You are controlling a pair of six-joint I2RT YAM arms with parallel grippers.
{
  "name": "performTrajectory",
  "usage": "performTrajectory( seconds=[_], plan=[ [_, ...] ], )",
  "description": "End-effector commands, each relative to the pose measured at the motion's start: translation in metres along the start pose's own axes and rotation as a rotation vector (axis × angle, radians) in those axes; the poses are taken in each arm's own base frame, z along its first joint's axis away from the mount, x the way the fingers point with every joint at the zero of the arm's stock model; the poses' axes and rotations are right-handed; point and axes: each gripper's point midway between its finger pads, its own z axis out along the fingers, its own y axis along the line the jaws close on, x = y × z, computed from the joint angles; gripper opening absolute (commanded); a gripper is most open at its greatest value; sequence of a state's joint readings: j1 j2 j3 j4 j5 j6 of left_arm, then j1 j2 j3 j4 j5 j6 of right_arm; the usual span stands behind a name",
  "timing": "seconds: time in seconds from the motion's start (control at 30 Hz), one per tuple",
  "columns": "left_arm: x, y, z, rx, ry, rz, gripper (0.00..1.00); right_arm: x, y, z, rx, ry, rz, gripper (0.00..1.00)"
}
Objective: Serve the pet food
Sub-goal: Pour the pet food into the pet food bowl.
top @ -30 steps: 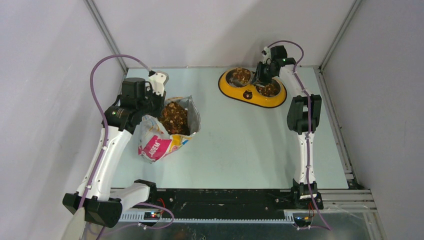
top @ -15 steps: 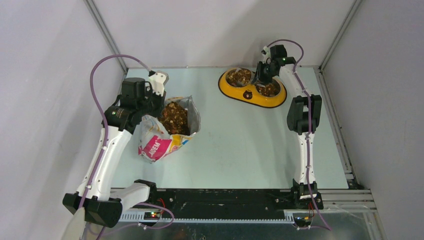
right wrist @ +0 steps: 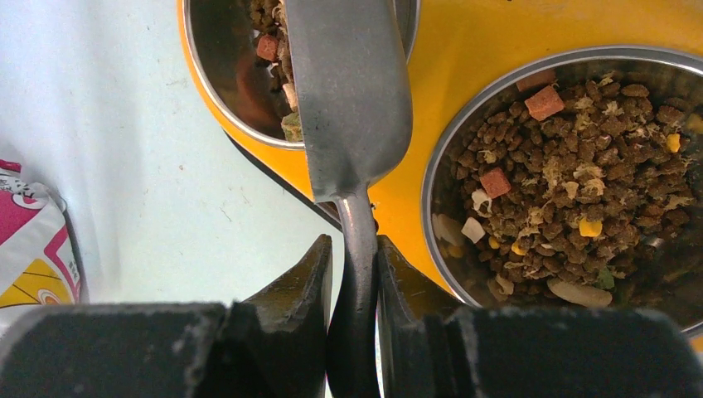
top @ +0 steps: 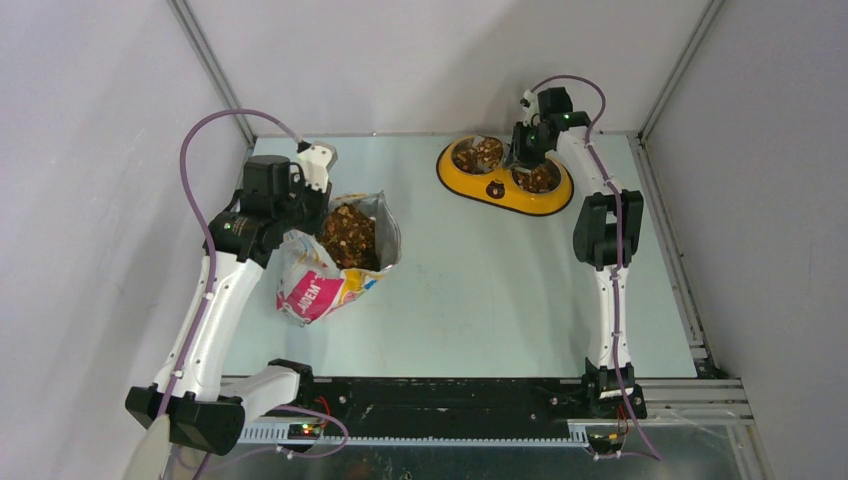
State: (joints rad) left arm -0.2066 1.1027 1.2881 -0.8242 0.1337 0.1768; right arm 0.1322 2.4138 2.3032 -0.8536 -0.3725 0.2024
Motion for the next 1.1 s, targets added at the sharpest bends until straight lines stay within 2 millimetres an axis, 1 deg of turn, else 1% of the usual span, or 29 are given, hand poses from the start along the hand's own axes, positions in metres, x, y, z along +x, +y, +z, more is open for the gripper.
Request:
performTrajectory(
  seconds=[0.0,0.2,0.6,1.07],
  plan=[
    [-0.0173,0.0031,-0.0149,-0.016,-0.081,0.012,0.00,-0.0496,0.0364,-0.0528,-0.021,-0.175,-0.116,0.00],
    [-0.0165,0.0034,-0.0150,-0.016,-0.079,0.010,0.00,-0.0509,0.0379,-0.0555,0.004,-0.184,-0.147,0.00],
    [-0.0168,0.0031,-0.0146,-0.014,-0.079,0.011,0.00,-0.0458,0.0350,-0.0475,0.012,-0.165,-0.155,0.00],
    [-0.0175,0.0028,-0.0137,-0.011,-0.078,0.010,0.00,-0.0447,0.0321,-0.0485,0.052,-0.163,-0.191,0.00]
  ],
)
